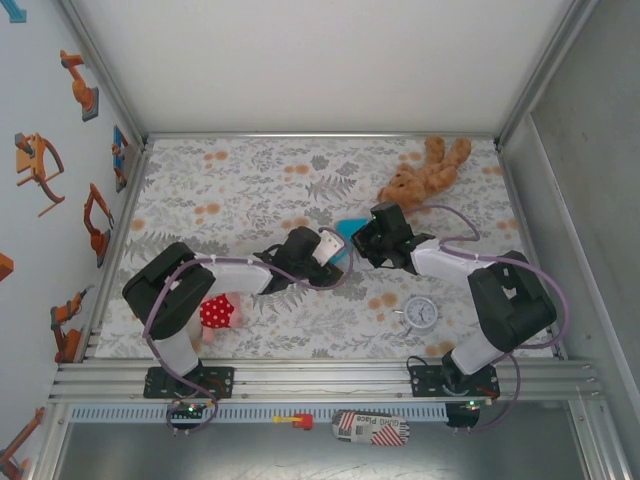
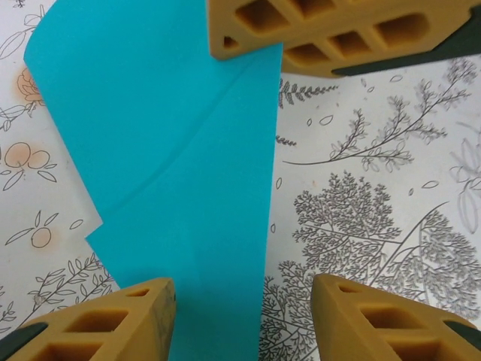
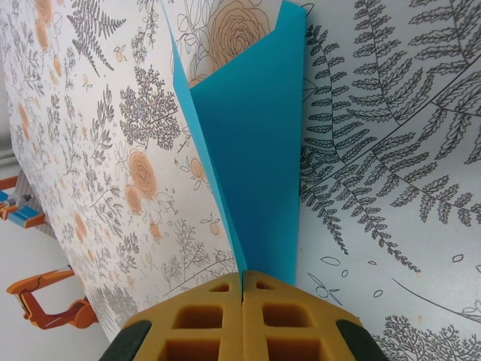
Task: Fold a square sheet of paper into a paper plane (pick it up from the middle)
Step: Fold the wing for the fifth time at the center of the table.
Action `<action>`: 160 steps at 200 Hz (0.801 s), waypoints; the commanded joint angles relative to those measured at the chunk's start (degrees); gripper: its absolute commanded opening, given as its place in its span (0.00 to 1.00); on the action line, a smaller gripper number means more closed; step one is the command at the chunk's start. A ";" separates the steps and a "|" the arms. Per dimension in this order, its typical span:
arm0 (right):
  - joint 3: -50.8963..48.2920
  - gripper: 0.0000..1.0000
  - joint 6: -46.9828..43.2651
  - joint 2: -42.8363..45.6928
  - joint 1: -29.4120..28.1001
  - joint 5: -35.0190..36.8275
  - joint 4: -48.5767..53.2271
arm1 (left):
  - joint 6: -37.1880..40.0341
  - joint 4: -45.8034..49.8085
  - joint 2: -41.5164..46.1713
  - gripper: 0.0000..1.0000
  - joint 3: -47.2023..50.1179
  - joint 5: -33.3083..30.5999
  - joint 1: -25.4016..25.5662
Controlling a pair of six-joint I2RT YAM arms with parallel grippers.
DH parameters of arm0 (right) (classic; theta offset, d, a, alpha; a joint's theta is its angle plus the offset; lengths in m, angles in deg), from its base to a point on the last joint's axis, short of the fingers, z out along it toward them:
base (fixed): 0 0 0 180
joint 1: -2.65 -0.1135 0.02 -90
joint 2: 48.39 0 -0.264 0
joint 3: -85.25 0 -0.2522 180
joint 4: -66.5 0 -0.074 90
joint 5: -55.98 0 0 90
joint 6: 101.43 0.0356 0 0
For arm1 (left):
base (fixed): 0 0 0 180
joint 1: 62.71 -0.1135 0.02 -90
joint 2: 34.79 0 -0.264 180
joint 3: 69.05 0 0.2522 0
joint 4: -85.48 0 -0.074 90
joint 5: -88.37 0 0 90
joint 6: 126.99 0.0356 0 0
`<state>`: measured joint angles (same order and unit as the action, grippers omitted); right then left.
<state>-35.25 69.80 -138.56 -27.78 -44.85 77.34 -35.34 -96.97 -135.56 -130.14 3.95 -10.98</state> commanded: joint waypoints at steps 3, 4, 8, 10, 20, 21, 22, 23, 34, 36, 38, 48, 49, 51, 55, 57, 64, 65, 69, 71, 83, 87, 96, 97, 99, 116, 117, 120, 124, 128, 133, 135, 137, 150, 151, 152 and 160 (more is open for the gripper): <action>-0.90 0.00 1.62 1.84 0.38 1.30 -1.00 | 3.79 -2.27 -1.29 0.48 -1.70 -1.94 0.40; -0.91 0.00 1.63 1.84 0.38 1.27 -1.02 | 3.79 -2.30 -1.37 0.48 -1.70 -1.96 0.40; -0.91 0.00 1.65 1.84 0.43 1.19 -1.04 | 4.02 -2.42 -1.62 0.47 -1.79 -2.06 0.39; -0.91 0.00 1.65 1.84 0.41 1.17 -1.04 | 4.18 -2.47 -1.73 0.47 -1.80 -2.13 0.39; -0.91 0.00 1.83 1.76 0.47 0.92 -1.08 | 4.53 -2.60 -2.20 0.45 -1.95 -2.53 0.52; -0.91 0.00 1.87 1.76 0.47 0.91 -1.06 | 4.60 -2.60 -2.22 0.45 -1.96 -2.61 0.50; -0.91 0.00 1.89 1.76 0.47 0.90 -1.14 | 4.64 -2.69 -2.27 0.45 -2.01 -2.69 0.49; -0.91 0.00 1.90 1.71 0.47 0.86 -1.13 | 4.62 -2.69 -2.30 0.45 -1.99 -2.69 0.53; -0.91 0.00 2.00 1.64 0.51 0.68 -1.13 | 4.83 -2.90 -2.77 0.44 -2.06 -2.95 0.48; -0.91 0.00 2.09 1.59 0.52 0.65 -1.17 | 4.85 -2.90 -2.90 0.44 -2.13 -3.01 0.48; -0.91 0.00 2.09 1.58 0.54 0.59 -1.14 | 4.92 -2.92 -2.93 0.44 -2.15 -3.07 0.48; -0.85 0.00 2.22 1.46 0.55 0.31 -1.20 | 4.99 -2.96 -3.24 0.43 -2.19 -3.54 0.55; -0.83 0.00 2.20 1.47 0.55 0.30 -1.21 | 5.01 -3.05 -3.27 0.43 -2.17 -3.51 0.52; -0.83 0.00 2.20 1.44 0.55 0.22 -1.21 | 5.02 -3.09 -3.39 0.43 -2.20 -3.61 0.49; -0.82 0.00 2.28 1.32 0.55 0.20 -1.13 | 5.05 -3.20 -3.50 0.42 -2.19 -3.75 0.53; -0.82 0.00 2.27 1.34 0.55 0.13 -1.19 | 5.03 -3.21 -3.58 0.42 -2.16 -3.79 0.52; -0.82 0.00 2.33 1.23 0.55 -0.02 -1.21 | 5.03 -3.26 -3.68 0.41 -2.17 -3.90 0.53; -0.82 0.00 2.34 1.23 0.55 -0.04 -1.21 | 5.03 -3.33 -3.66 0.41 -2.20 -3.91 0.46; -0.82 0.00 2.36 1.20 0.55 -0.11 -1.13 | 5.08 -3.37 -3.75 0.40 -2.19 -3.91 0.55; -0.82 0.00 2.35 1.15 0.55 -0.12 -1.13 | 5.04 -3.45 -3.80 0.40 -2.16 -3.98 0.56; -0.74 0.00 2.35 1.05 0.55 -0.33 -0.97 | 5.07 -3.50 -3.86 0.37 -2.15 -4.26 0.56; -0.74 0.00 2.36 1.05 0.55 -0.40 -0.95 | 5.08 -3.59 -3.91 0.36 -2.15 -4.26 0.49; -0.74 0.00 2.35 0.96 0.55 -0.51 -0.86 | 5.07 -3.60 -3.95 0.35 -2.12 -4.36 0.58; -0.74 0.00 2.35 0.96 0.55 -0.51 -0.82 | 5.10 -3.58 -3.97 0.34 -2.09 -4.40 0.57; -0.74 0.00 2.35 0.96 0.55 -0.55 -0.78 | 5.05 -3.57 -3.99 0.34 -2.14 -4.39 0.53; -0.74 0.00 2.35 0.82 0.55 -0.73 -0.64 | 5.05 -3.57 -3.91 0.31 -2.15 -4.36 0.57; -0.74 0.00 2.35 0.80 0.60 -0.75 -0.62 | 5.00 -3.57 -3.95 0.31 -2.11 -4.35 0.57; -0.74 0.00 2.36 0.79 0.53 -0.77 -0.60 | 4.95 -3.61 -3.97 0.31 -2.15 -4.38 0.52; -0.72 0.00 2.34 0.72 0.55 -0.82 -0.52 | 4.95 -3.65 -3.89 0.30 -2.15 -4.38 0.50; -0.73 0.00 2.29 0.70 0.60 -0.86 -0.55 | 4.97 -3.63 -3.91 0.30 -2.13 -4.32 0.51; -0.74 0.00 2.27 0.65 0.60 -0.86 -0.51 | 4.90 -3.66 -3.98 0.30 -2.15 -4.22 0.59; -0.74 0.00 2.26 0.62 0.56 -0.93 -0.51 | 4.82 -3.66 -3.95 0.31 -2.15 -4.23 0.53; -0.74 0.00 2.31 0.61 0.60 -0.94 -0.44 | 4.80 -3.61 -3.98 0.31 -2.15 -4.26 0.49; -0.74 0.00 2.34 0.50 0.60 -1.12 -0.42 | 4.46 -3.88 -3.86 0.31 -2.15 -3.95 0.49; -0.74 0.00 2.30 0.47 0.62 -1.17 -0.42 | 4.44 -3.90 -3.84 0.31 -2.15 -3.93 0.53; -0.74 0.00 2.28 0.45 0.63 -1.19 -0.42 | 4.47 -3.95 -3.83 0.31 -2.15 -3.88 0.55; -0.74 0.00 2.31 0.30 0.64 -1.25 -0.47 | 4.24 -4.00 -3.68 0.32 -2.23 -3.76 0.50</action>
<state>-35.30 71.33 -138.56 -27.50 -45.57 76.55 -31.21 -99.64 -138.86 -130.93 -0.16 -10.87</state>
